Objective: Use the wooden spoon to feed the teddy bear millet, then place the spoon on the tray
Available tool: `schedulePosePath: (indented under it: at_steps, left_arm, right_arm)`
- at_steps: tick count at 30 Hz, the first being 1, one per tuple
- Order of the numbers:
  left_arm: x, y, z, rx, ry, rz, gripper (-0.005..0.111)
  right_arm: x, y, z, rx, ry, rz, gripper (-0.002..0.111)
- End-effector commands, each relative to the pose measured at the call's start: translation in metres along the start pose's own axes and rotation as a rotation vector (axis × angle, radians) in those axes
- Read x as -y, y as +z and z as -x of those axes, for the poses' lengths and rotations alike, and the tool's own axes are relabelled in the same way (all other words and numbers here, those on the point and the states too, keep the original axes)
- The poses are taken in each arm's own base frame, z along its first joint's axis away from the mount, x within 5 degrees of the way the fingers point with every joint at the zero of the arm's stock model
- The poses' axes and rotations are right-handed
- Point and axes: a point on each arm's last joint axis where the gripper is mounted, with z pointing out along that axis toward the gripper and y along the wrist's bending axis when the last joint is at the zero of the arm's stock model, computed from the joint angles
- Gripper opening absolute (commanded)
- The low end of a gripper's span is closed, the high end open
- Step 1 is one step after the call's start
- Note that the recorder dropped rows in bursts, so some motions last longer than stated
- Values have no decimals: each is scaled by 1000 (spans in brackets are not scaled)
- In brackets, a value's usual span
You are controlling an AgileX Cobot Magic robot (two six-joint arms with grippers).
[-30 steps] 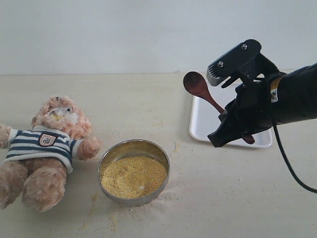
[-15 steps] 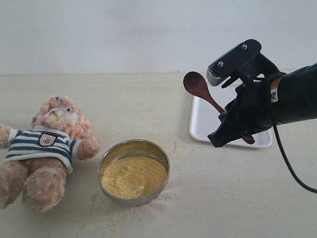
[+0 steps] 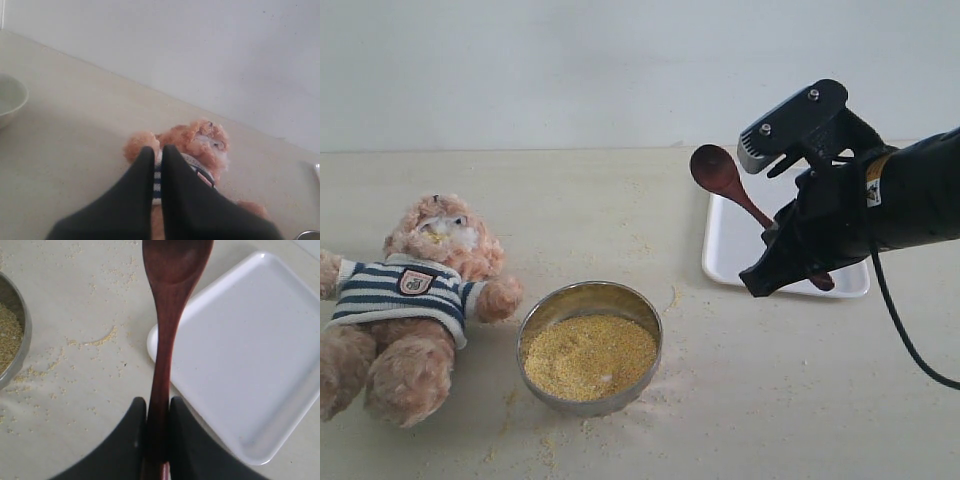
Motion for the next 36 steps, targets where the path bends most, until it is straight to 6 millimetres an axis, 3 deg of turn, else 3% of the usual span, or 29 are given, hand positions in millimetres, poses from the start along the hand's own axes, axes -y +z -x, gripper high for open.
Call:
schedulePosePath:
  at_steps: [1, 8, 10, 12, 14, 19, 25, 36]
  left_arm:
    - [1, 0, -1, -4, -11, -12, 5]
    - [1, 0, -1, -2, 55, -15, 5]
    - [1, 0, -1, 8, 366, -20, 5]
    - [3, 0, 0, 27, 1012, -30, 5]
    - [3, 0, 0, 34, 1204, -33, 5]
    - [4, -5, 2, 82, 1205, -22, 5]
    - [7, -23, 12, 279, 1194, 25, 5]
    - [7, -24, 15, 310, 1190, 41, 5]
  right_arm:
    - [2, -2, 3, 27, 4, -7, 0]
    - [2, -2, 0, -4, 1, -5, 0]
    - [2, -2, 2, 15, 1, -6, 0]
    - [2, -2, 2, 17, -3, -8, 0]
    - [2, -2, 2, 17, -3, -8, 0]
    - [2, -2, 2, 16, 0, -8, 0]
    - [2, -2, 2, 14, 24, -7, 0]
    - [2, -2, 2, 16, 23, -7, 0]
